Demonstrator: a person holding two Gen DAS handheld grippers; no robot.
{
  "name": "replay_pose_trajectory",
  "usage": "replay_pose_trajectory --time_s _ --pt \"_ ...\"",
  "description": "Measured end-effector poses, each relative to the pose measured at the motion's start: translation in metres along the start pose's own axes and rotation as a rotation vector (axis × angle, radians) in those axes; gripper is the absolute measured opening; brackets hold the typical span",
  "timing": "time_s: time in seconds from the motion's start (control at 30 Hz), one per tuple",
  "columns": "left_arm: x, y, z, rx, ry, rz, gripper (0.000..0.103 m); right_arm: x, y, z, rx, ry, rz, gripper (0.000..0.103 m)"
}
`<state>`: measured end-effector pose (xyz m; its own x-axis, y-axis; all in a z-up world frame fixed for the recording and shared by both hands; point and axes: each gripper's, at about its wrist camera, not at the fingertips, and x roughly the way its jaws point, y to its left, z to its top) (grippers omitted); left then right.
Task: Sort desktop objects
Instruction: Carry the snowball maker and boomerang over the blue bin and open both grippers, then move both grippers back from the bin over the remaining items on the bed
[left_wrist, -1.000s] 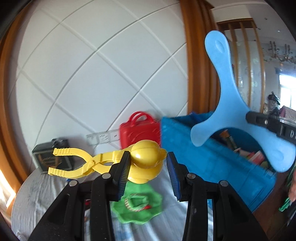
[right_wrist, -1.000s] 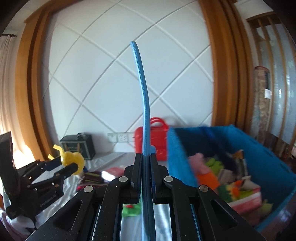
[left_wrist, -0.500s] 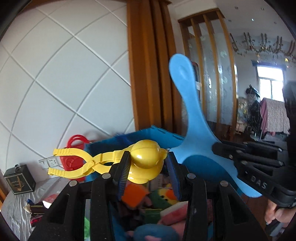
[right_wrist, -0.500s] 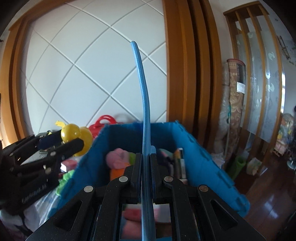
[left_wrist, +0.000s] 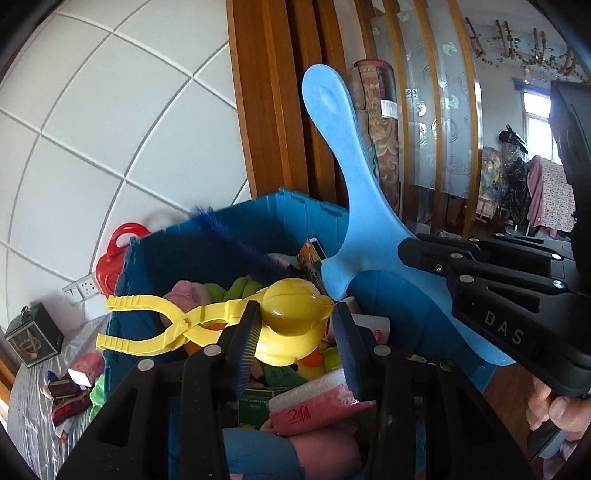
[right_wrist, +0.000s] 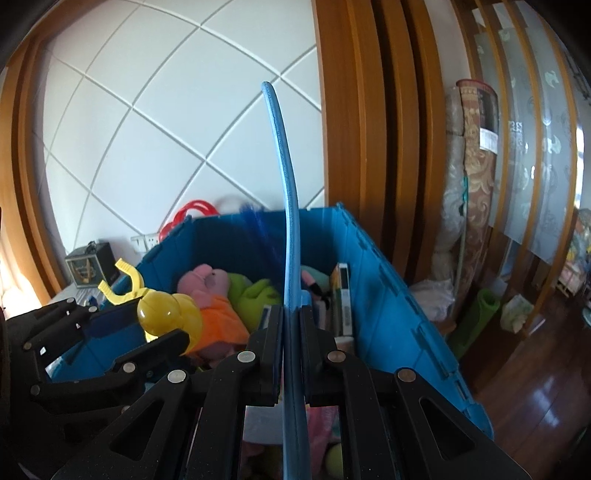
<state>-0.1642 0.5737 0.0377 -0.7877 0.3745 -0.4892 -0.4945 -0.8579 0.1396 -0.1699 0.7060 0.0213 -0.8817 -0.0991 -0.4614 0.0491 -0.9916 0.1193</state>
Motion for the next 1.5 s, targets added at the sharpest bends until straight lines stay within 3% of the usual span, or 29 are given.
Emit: replay_pose_trajectory --time_s 0.27,0.43,0.6,0.7,0.77,0.83,0.9,0.97,1.07,1.37,1.5 --pt "0.008 0.001 -0.012 -0.031 0.031 0.059 0.042 0.017 -0.003 -0.013 -0.025 0.08 -0.004 0.008" --pt "0.003 0.002 -0.017 -0.048 0.028 0.067 0.06 0.021 -0.001 -0.017 -0.039 0.105 -0.007 0.008" --pt "-0.007 0.009 -0.017 -0.068 0.014 0.082 0.061 0.022 0.003 -0.018 -0.056 0.113 -0.007 0.01" --pt "-0.014 0.014 -0.019 -0.08 0.006 0.09 0.061 0.022 0.004 -0.02 -0.058 0.116 -0.008 0.023" --pt "-0.018 0.016 -0.02 -0.086 0.001 0.095 0.062 0.022 0.004 -0.021 -0.055 0.116 -0.002 0.057" --pt "-0.022 0.018 -0.021 -0.092 -0.003 0.101 0.065 0.021 0.006 -0.021 -0.06 0.113 0.003 0.076" --pt "-0.026 0.018 -0.022 -0.095 -0.008 0.107 0.067 0.017 0.008 -0.023 -0.065 0.098 0.001 0.081" --pt "-0.03 0.019 -0.023 -0.098 -0.009 0.111 0.067 0.011 0.008 -0.023 -0.058 0.085 -0.001 0.094" --pt "-0.036 0.022 -0.026 -0.105 -0.012 0.116 0.068 0.002 0.007 -0.022 -0.052 0.064 -0.01 0.102" --pt "-0.064 0.035 -0.035 -0.149 -0.043 0.139 0.077 -0.027 0.015 -0.021 -0.081 0.036 -0.081 0.103" --pt "-0.081 0.042 -0.043 -0.174 -0.067 0.147 0.079 -0.044 0.019 -0.024 -0.076 0.007 -0.065 0.103"
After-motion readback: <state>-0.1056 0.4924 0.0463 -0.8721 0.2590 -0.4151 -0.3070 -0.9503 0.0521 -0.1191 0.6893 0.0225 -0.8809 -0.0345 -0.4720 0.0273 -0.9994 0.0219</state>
